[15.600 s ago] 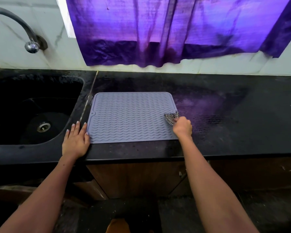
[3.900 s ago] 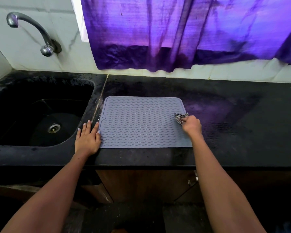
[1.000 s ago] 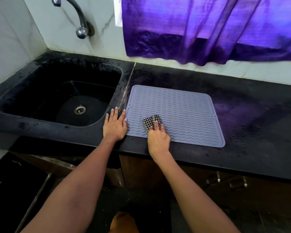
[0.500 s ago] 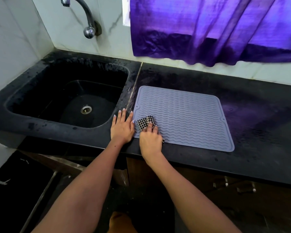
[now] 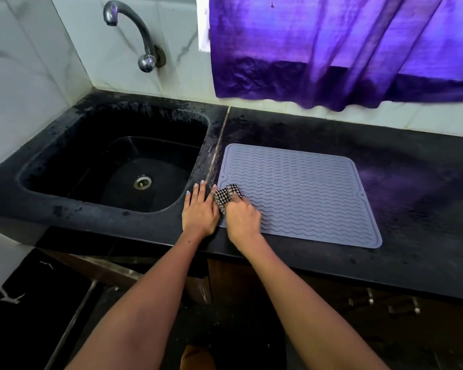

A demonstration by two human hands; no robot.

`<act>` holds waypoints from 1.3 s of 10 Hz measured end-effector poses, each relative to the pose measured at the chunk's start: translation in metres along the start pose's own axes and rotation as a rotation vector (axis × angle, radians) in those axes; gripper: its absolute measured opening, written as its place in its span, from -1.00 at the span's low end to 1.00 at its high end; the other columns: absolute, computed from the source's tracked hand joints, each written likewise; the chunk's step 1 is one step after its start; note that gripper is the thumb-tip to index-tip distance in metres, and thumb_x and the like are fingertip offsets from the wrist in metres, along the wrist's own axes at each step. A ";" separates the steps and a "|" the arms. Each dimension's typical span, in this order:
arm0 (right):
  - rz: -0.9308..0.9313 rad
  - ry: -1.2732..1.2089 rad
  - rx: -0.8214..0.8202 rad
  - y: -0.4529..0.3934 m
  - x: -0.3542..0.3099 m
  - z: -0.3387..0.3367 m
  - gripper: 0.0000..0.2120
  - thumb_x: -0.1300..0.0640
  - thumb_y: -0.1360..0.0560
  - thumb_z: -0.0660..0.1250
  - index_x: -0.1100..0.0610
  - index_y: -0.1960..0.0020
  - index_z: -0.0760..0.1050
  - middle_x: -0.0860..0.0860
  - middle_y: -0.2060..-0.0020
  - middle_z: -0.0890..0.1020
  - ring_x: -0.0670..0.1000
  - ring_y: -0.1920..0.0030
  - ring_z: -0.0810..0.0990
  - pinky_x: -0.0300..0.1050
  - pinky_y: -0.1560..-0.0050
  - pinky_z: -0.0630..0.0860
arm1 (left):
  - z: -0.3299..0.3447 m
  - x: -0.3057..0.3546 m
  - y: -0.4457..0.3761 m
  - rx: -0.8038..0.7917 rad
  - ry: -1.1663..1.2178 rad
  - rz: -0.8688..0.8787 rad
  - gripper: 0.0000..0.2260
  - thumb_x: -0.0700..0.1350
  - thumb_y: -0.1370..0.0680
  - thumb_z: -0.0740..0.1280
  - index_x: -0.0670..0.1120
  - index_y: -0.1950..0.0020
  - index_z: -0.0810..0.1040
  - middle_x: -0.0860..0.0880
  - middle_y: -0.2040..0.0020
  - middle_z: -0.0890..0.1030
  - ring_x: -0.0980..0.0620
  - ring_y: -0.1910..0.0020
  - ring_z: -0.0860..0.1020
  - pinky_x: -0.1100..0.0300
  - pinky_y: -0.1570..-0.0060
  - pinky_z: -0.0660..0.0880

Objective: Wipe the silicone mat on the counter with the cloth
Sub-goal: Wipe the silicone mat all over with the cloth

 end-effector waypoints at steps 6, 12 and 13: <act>0.054 -0.046 -0.004 -0.033 0.013 -0.012 -0.69 0.32 -0.55 0.16 0.20 -0.25 0.48 0.14 -0.26 0.51 0.19 -0.25 0.49 0.07 -0.13 0.47 | 0.002 -0.001 -0.001 0.020 0.010 -0.001 -0.55 0.00 -0.65 -0.06 -0.06 -0.54 0.10 -0.10 -0.58 -0.05 -0.06 -0.56 -0.10 0.01 -0.52 -0.17; 0.129 0.031 0.064 -0.027 0.043 -0.015 -0.72 0.37 -0.53 0.14 0.28 -0.16 0.52 0.15 -0.25 0.52 0.19 -0.25 0.47 0.08 -0.10 0.47 | 0.002 -0.001 0.000 0.005 0.019 -0.013 -0.54 0.02 -0.65 -0.10 0.01 -0.55 -0.01 -0.10 -0.58 -0.06 -0.05 -0.56 -0.12 0.00 -0.52 -0.19; 0.069 0.087 0.037 -0.023 0.043 0.001 -0.71 0.34 -0.54 0.16 0.24 -0.21 0.51 0.08 -0.43 0.34 0.18 -0.39 0.31 0.12 -0.24 0.40 | 0.003 0.000 -0.001 0.000 0.005 -0.013 -0.54 0.02 -0.65 -0.10 0.01 -0.55 -0.02 -0.10 -0.58 -0.07 -0.05 -0.56 -0.13 0.01 -0.52 -0.19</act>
Point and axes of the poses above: each hand's wrist, its own y-axis away from the middle knuckle, its own z-axis out of the palm, x = y × z, the point moved 10 cm from there along -y, towards the middle knuckle
